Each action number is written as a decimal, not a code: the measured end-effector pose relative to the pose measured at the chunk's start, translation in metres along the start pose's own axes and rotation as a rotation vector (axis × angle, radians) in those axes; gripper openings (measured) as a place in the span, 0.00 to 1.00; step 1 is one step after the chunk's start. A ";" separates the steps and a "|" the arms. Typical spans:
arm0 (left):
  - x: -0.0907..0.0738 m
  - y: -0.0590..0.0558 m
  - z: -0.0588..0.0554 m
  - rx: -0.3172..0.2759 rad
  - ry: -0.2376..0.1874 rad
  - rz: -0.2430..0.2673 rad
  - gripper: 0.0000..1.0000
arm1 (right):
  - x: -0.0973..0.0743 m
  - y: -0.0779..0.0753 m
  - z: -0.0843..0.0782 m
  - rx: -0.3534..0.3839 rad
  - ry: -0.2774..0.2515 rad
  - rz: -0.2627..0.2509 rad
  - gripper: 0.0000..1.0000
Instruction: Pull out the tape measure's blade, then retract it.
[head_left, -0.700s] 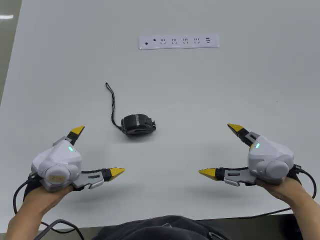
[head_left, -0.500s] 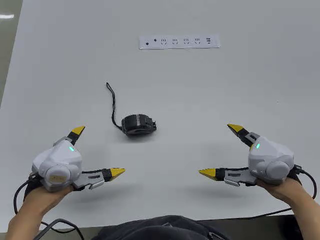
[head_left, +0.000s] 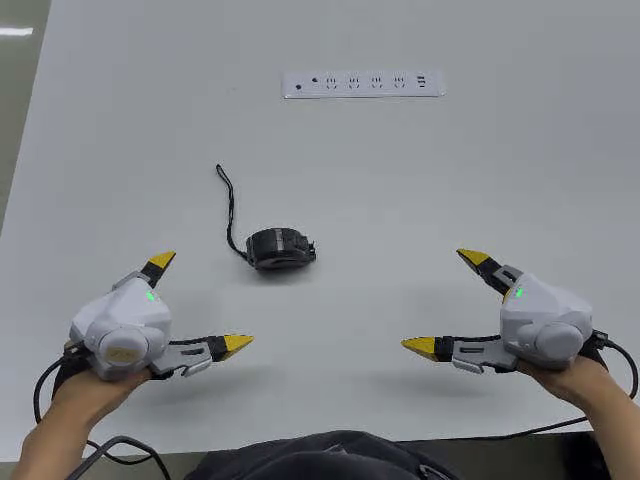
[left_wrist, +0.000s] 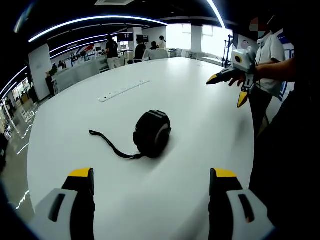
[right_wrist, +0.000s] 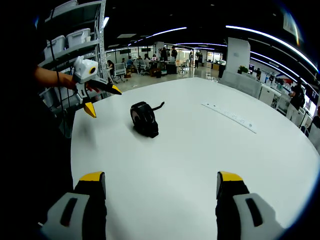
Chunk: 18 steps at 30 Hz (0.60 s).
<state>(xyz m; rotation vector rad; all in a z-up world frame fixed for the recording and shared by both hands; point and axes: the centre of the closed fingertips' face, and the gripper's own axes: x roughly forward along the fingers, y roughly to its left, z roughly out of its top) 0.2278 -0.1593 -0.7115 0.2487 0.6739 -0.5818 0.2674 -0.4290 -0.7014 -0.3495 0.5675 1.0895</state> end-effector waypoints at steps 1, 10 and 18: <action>0.000 0.000 0.000 0.003 0.002 -0.002 0.94 | 0.000 0.000 0.000 -0.001 -0.002 0.002 0.92; 0.004 0.002 0.003 0.015 0.008 -0.004 0.91 | 0.001 -0.005 0.001 -0.012 0.001 0.010 0.91; 0.010 0.004 0.009 0.057 0.008 -0.023 0.88 | 0.005 -0.007 0.003 -0.043 0.003 0.036 0.88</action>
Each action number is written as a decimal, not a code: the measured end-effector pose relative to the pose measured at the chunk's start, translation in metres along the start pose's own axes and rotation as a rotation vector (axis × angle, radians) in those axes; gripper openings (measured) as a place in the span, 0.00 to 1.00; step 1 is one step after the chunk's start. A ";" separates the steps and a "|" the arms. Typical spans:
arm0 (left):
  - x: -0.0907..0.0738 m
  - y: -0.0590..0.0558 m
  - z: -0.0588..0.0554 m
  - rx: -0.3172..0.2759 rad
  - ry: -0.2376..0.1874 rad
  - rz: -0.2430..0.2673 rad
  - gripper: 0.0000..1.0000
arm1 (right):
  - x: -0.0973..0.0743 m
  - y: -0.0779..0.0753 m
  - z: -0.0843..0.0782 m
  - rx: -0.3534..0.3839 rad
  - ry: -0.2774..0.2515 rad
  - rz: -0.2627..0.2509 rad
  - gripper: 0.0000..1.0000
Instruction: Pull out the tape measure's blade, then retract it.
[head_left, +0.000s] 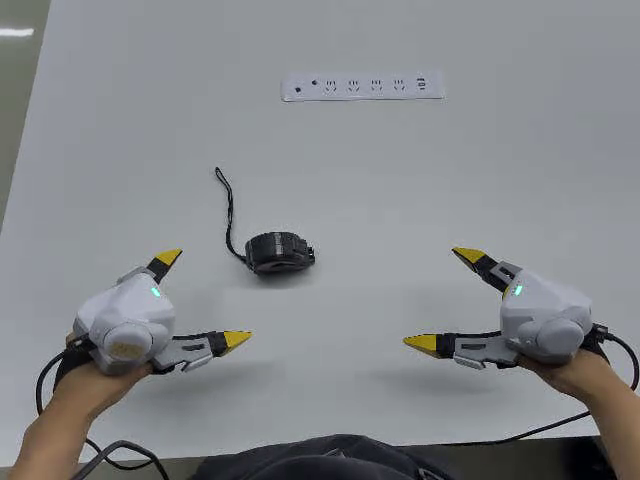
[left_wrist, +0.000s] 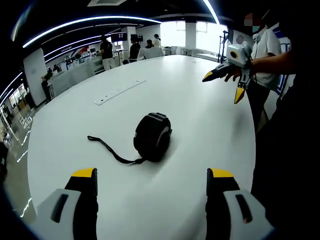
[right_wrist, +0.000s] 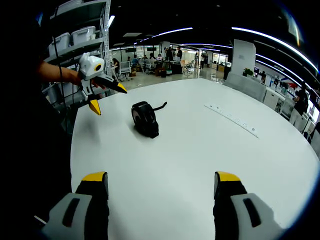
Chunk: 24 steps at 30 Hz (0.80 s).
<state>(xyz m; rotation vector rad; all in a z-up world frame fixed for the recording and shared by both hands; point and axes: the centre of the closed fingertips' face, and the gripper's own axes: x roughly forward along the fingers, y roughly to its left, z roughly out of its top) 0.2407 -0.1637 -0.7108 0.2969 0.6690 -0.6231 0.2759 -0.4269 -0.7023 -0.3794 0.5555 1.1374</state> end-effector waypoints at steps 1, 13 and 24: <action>0.001 0.000 0.001 0.007 -0.003 -0.007 0.87 | 0.001 0.000 0.001 -0.007 -0.001 0.005 0.87; 0.011 0.006 0.008 0.070 0.006 -0.045 0.79 | 0.008 -0.004 0.003 -0.051 0.003 0.039 0.78; 0.023 0.007 0.013 0.135 0.029 -0.103 0.70 | 0.021 -0.007 0.008 -0.106 0.008 0.088 0.71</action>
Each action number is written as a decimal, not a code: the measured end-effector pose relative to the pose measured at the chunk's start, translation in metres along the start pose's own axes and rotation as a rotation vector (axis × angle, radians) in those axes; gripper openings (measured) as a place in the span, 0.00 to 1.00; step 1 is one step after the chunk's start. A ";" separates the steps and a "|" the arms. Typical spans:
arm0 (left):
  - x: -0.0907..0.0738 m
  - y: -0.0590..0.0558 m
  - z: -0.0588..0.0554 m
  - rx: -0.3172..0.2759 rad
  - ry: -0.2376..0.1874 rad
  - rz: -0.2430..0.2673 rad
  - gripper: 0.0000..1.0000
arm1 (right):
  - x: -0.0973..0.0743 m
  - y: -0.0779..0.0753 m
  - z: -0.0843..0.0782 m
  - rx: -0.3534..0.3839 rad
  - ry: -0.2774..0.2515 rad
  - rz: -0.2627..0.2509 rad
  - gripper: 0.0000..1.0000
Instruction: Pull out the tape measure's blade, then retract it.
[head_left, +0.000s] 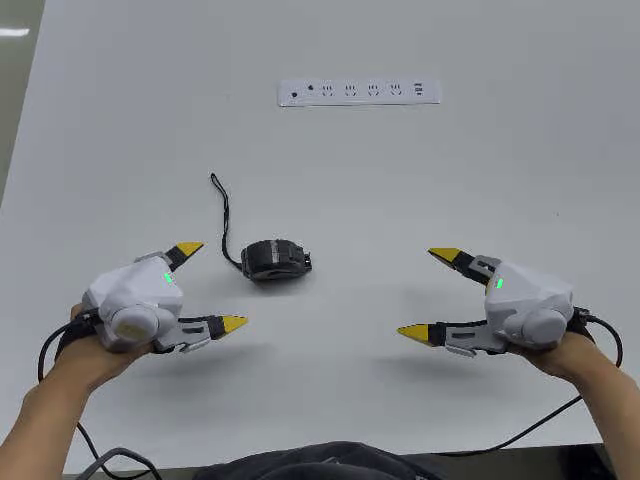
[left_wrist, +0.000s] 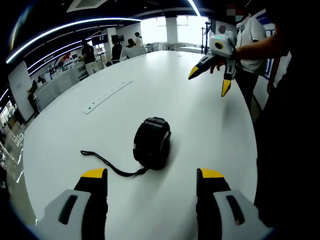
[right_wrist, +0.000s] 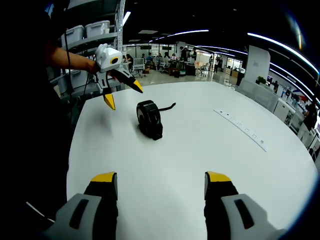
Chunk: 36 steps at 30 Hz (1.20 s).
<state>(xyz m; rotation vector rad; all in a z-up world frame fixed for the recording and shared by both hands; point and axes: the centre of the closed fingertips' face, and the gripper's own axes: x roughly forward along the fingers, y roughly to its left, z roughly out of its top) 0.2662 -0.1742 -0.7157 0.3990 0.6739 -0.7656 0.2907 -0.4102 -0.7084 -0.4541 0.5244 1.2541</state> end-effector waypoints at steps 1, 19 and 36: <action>0.001 0.000 0.000 0.004 0.002 -0.003 0.69 | 0.001 -0.001 0.000 -0.003 0.000 0.003 0.70; 0.015 -0.001 0.012 0.076 0.025 -0.070 0.59 | 0.025 -0.007 0.003 -0.078 0.022 0.098 0.63; 0.037 0.000 0.018 0.145 0.041 -0.140 0.53 | 0.049 -0.012 0.012 -0.146 0.025 0.181 0.56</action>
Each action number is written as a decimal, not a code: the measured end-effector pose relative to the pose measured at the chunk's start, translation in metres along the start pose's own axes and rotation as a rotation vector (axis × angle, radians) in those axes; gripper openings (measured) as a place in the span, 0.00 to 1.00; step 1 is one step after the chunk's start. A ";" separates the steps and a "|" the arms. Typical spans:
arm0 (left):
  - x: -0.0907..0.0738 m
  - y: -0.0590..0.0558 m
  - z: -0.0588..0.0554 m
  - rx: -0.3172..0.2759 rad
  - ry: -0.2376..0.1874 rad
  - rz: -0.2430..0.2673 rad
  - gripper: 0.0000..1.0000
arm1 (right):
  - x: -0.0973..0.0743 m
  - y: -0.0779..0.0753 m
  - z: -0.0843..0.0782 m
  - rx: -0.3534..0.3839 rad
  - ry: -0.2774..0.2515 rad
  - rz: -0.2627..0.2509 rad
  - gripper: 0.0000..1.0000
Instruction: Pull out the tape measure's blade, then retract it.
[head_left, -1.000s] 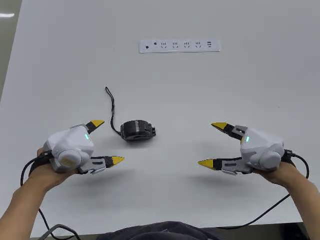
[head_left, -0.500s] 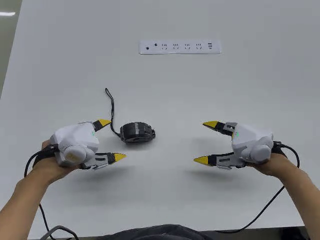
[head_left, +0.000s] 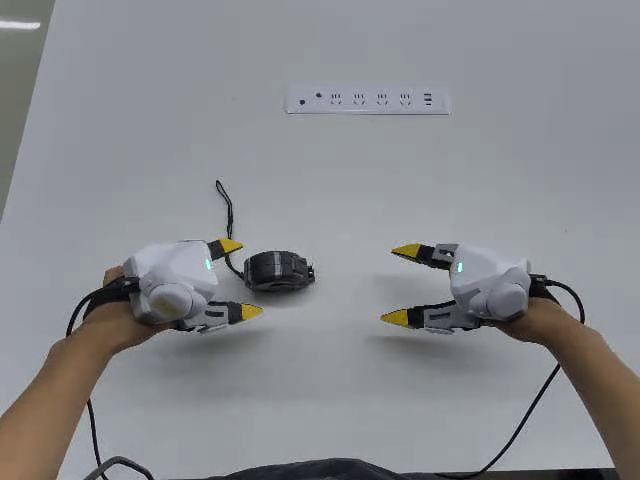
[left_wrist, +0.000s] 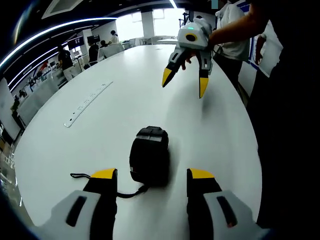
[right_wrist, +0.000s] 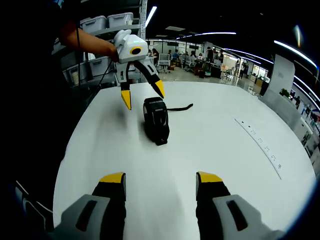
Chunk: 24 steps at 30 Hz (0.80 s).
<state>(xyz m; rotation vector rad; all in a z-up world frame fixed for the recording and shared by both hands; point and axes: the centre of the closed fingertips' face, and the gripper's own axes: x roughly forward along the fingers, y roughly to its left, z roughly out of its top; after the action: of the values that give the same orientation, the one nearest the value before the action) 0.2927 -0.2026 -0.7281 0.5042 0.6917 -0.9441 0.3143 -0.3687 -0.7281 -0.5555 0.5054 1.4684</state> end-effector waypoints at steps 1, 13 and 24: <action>0.002 0.000 0.000 0.004 0.002 -0.004 0.52 | 0.001 -0.001 0.000 -0.001 -0.001 0.003 0.56; 0.015 0.001 0.001 0.048 0.017 -0.051 0.45 | 0.020 -0.007 0.005 -0.030 -0.002 0.045 0.53; 0.021 0.002 0.002 0.095 0.025 -0.085 0.36 | 0.037 -0.007 0.008 -0.058 0.008 0.089 0.49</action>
<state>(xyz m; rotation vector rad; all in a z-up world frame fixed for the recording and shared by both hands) 0.3032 -0.2146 -0.7419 0.5752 0.6974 -1.0560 0.3224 -0.3351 -0.7446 -0.5915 0.5002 1.5703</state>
